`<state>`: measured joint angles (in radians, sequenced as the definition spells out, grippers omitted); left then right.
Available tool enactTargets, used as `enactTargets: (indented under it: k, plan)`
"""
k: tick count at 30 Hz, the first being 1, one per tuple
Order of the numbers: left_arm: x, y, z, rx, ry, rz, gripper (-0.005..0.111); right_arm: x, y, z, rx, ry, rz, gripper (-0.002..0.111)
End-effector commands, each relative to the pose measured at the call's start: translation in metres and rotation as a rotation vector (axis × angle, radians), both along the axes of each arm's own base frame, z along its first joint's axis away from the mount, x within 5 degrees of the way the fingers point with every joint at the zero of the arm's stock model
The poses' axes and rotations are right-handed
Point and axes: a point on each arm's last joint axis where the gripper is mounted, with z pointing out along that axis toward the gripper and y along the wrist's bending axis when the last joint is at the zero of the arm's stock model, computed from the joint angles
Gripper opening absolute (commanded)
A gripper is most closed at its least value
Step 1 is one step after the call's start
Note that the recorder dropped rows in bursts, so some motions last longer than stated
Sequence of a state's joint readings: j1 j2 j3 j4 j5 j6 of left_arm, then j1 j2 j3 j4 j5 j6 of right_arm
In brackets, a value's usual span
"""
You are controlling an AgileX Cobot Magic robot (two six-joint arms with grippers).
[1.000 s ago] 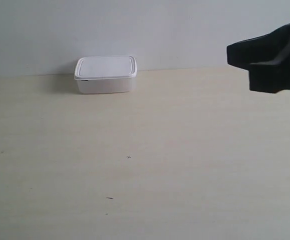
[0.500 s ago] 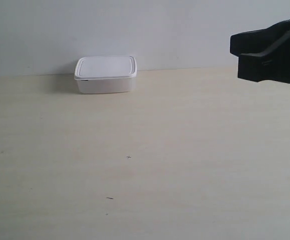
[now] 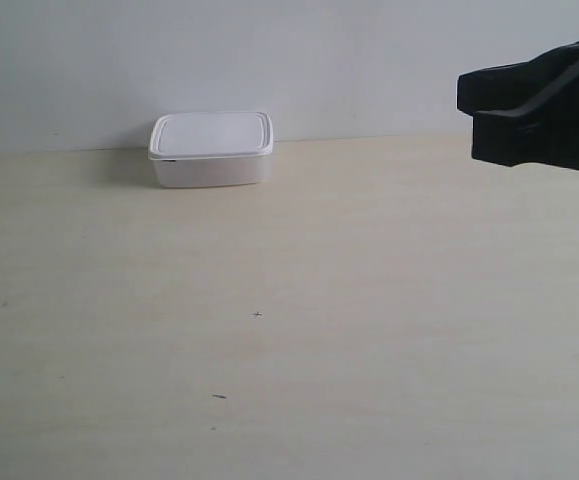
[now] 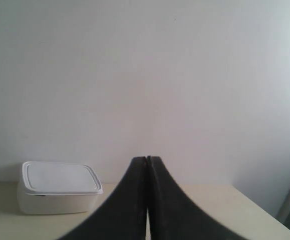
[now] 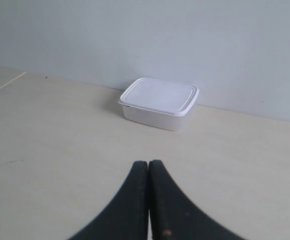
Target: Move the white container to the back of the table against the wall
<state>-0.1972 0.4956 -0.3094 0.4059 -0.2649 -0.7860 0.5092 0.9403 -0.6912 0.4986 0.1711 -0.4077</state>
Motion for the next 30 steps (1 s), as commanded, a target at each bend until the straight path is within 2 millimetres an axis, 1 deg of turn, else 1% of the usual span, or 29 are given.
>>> enactTargets:
  k: [1,12,18,20,22,25,28,30]
  plan:
    - [-0.001,0.000,0.000,0.008,-0.006,-0.001,0.000,-0.001,-0.002,0.001,0.005,-0.012,-0.009,0.000]
    - [-0.001,0.000,0.000,0.008,-0.006,-0.001,0.000,-0.001,-0.002,0.000,0.004,-0.010,-0.009,0.000]
    - [-0.001,0.000,0.000,0.008,-0.006,-0.001,0.000,-0.014,-0.010,0.014,0.026,-0.088,-0.011,0.000]
    - [-0.003,0.002,-0.003,0.015,0.023,0.020,0.000,-0.022,-0.016,0.013,0.016,-0.124,-0.015,0.000]
    - [-0.005,0.007,-0.011,0.040,0.104,0.066,0.000,-0.031,-0.022,0.007,0.001,-0.163,-0.024,0.000]
    - [-0.012,0.014,-0.028,0.070,0.181,0.125,0.000,-0.046,-0.031,-0.012,-0.034,-0.178,-0.022,0.000]
    - [-0.019,0.018,-0.051,0.174,0.154,0.159,0.000,-0.059,-0.038,-0.035,-0.053,-0.152,-0.015,0.000]
    - [-0.025,0.017,-0.064,0.237,0.084,0.156,0.000,-0.066,-0.042,-0.048,-0.071,-0.143,-0.012,0.000]
